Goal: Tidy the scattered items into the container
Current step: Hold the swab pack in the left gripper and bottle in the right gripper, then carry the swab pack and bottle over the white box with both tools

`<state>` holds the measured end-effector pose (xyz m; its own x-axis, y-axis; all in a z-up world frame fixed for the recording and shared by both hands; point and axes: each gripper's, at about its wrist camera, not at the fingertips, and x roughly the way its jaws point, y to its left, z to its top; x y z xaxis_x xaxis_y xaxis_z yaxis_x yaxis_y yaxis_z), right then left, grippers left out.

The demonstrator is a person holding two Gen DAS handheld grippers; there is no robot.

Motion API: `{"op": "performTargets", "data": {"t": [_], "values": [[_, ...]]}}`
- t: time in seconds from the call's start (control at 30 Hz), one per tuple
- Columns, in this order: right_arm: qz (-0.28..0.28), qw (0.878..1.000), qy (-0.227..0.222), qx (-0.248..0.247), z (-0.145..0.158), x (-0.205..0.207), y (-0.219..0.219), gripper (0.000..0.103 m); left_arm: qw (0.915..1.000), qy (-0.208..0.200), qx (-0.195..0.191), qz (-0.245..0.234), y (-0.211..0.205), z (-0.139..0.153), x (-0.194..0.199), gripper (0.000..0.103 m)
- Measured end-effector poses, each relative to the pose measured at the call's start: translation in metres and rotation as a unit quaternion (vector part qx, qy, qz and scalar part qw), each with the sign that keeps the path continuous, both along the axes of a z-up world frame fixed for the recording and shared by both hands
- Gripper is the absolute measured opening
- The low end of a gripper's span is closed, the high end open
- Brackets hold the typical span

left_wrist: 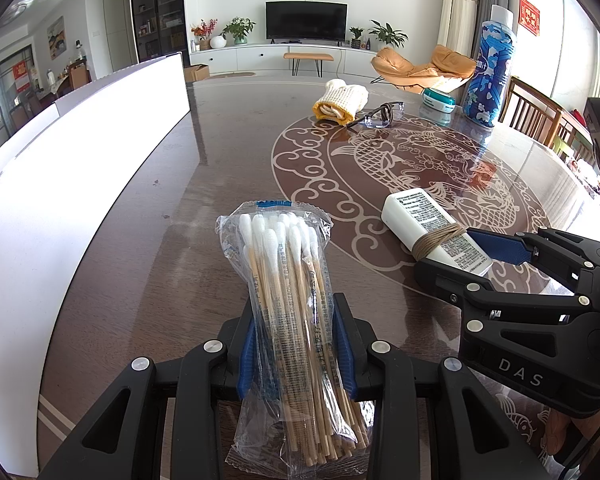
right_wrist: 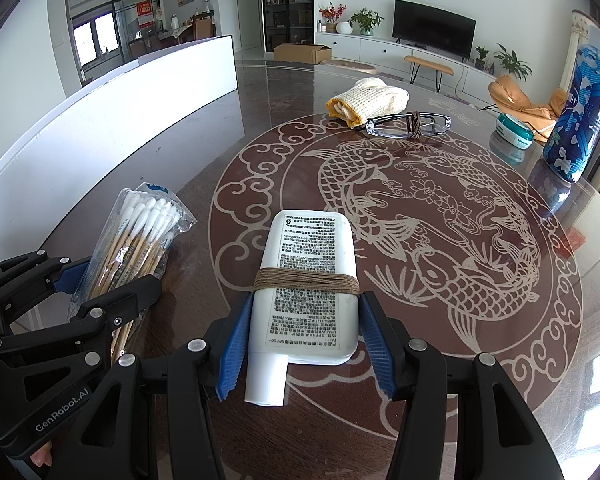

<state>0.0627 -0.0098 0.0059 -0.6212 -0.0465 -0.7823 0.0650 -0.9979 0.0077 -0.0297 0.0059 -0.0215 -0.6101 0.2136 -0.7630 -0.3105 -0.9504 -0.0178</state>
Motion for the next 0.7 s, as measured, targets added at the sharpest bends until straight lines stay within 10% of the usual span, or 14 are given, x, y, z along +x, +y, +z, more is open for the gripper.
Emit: {"op": "performTargets", "data": {"t": [0.7], "values": [[0.000, 1.000, 0.000, 0.000, 0.0000, 0.0000, -0.0001, 0.054, 1.0000, -0.002, -0.003, -0.003, 0.0013, -0.0001, -0.0004, 0.036]]}}
